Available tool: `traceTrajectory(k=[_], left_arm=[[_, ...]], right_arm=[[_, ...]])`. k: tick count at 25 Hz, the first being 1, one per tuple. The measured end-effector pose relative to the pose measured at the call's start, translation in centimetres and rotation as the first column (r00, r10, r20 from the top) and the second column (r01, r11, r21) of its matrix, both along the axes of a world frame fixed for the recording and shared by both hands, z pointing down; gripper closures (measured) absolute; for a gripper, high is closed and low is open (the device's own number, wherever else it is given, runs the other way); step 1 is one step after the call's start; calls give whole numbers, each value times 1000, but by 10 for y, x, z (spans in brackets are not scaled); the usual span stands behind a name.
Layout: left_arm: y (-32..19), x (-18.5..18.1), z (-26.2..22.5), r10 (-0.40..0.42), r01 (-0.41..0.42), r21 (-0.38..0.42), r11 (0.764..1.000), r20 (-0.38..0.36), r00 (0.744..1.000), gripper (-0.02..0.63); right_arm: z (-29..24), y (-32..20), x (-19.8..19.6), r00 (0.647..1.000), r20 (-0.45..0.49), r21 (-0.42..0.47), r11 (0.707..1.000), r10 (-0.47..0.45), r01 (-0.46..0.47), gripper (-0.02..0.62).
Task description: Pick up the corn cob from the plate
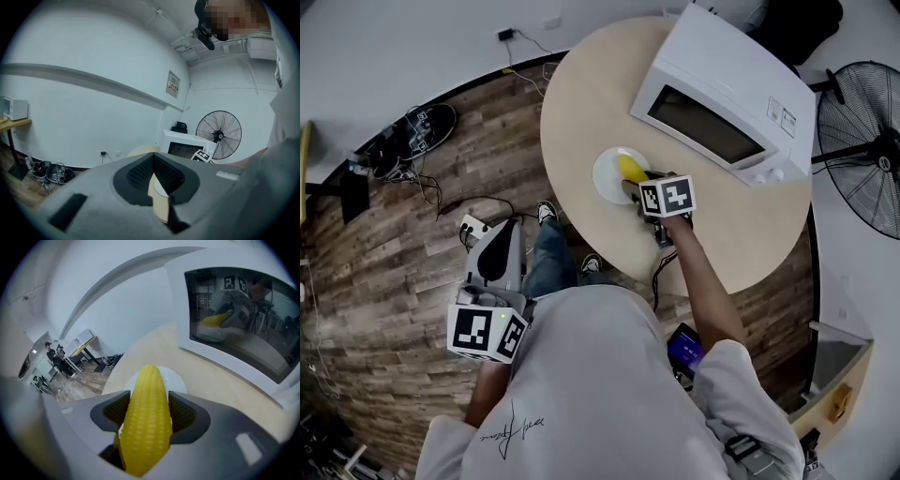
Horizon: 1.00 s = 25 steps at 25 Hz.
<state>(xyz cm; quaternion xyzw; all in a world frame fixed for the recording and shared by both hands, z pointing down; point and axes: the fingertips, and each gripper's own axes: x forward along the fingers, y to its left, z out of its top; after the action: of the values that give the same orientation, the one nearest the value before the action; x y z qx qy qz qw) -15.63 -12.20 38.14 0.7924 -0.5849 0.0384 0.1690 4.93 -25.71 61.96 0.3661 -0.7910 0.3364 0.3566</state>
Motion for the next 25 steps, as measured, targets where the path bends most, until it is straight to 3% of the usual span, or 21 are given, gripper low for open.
traceTrajectory(k=[25], left_arm=[[8, 5, -6, 28, -28, 10, 1000, 3, 1000, 615]], right_arm=[[-50, 25, 7, 991, 108, 98, 991, 80, -91, 327]])
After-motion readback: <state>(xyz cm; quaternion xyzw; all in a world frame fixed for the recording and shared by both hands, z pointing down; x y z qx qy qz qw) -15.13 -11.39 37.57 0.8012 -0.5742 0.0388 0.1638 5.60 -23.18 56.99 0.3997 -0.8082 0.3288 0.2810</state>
